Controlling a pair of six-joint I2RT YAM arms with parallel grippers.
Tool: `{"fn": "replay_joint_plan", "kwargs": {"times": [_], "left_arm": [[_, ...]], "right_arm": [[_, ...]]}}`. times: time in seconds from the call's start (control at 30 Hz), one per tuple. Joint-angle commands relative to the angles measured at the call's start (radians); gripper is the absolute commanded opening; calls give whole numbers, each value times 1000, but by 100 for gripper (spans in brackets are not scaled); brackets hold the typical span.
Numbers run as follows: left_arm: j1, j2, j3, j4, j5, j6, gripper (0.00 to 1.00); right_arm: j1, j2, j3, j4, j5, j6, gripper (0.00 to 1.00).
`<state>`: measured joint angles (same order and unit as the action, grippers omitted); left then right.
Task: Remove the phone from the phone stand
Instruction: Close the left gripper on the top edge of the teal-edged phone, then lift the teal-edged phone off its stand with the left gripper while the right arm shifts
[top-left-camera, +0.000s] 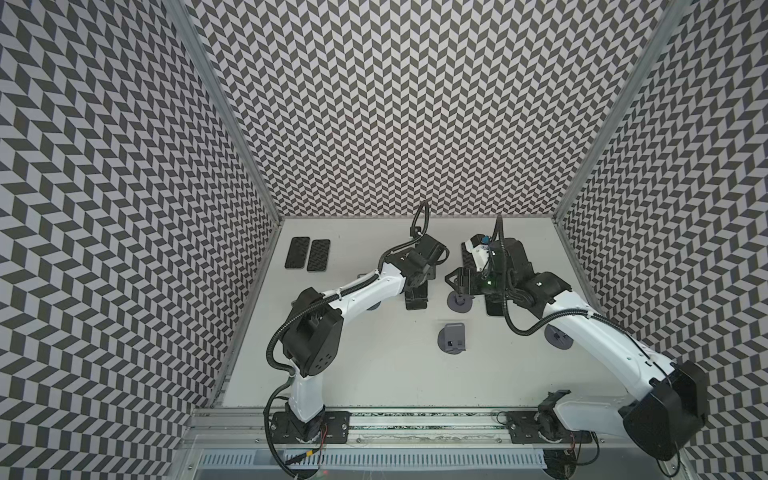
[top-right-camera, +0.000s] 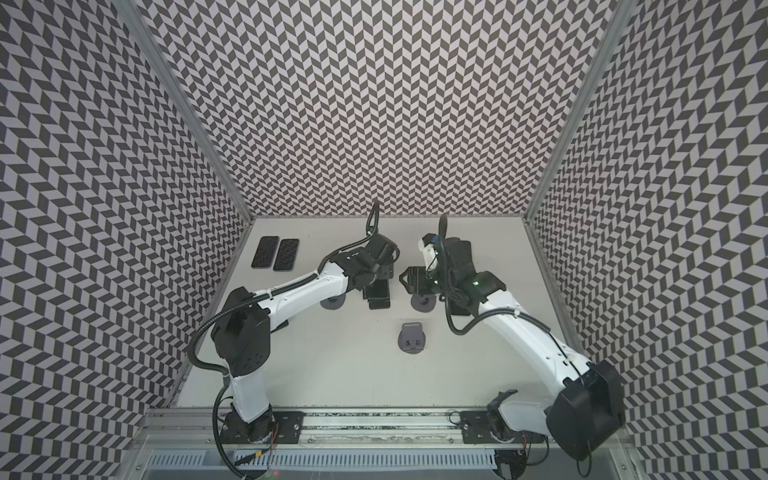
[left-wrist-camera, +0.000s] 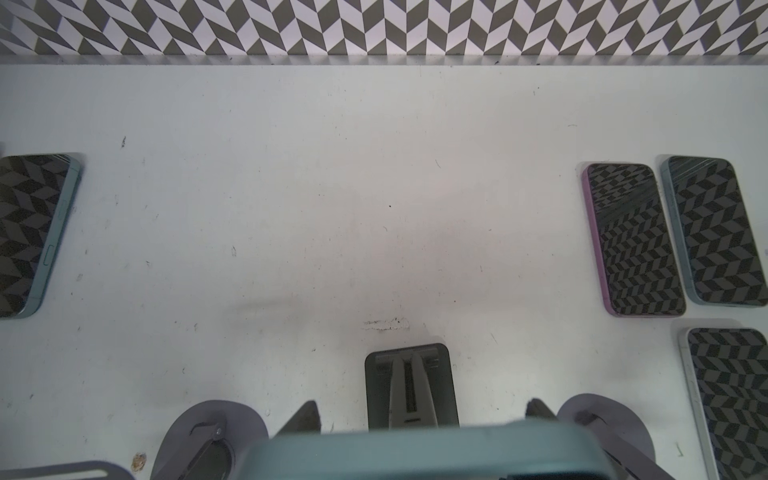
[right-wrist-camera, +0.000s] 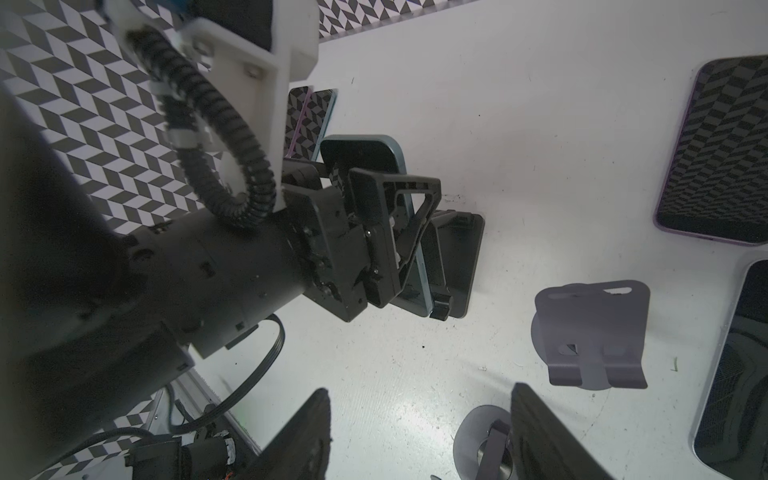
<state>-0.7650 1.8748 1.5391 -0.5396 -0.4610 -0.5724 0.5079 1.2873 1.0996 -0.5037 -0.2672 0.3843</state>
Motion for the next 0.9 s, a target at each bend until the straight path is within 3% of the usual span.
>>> {"fn": "replay_joint_plan", "kwargs": {"times": [0.0, 0.2, 0.3, 0.57, 0.87], "left_arm": [[7, -67, 47, 6, -18, 7, 60], [11, -65, 58, 6, 3, 25, 59], [11, -71, 53, 28, 69, 97, 62], [14, -96, 61, 65, 72, 148, 55], [46, -136, 73, 82, 77, 219, 54]], "right_arm": [[4, -29, -6, 80, 1, -12, 66], [3, -24, 16, 142, 19, -18, 63], [3, -13, 46, 146, 44, -35, 61], [4, 5, 94, 114, 49, -40, 61], [5, 8, 118, 97, 49, -30, 60]]}}
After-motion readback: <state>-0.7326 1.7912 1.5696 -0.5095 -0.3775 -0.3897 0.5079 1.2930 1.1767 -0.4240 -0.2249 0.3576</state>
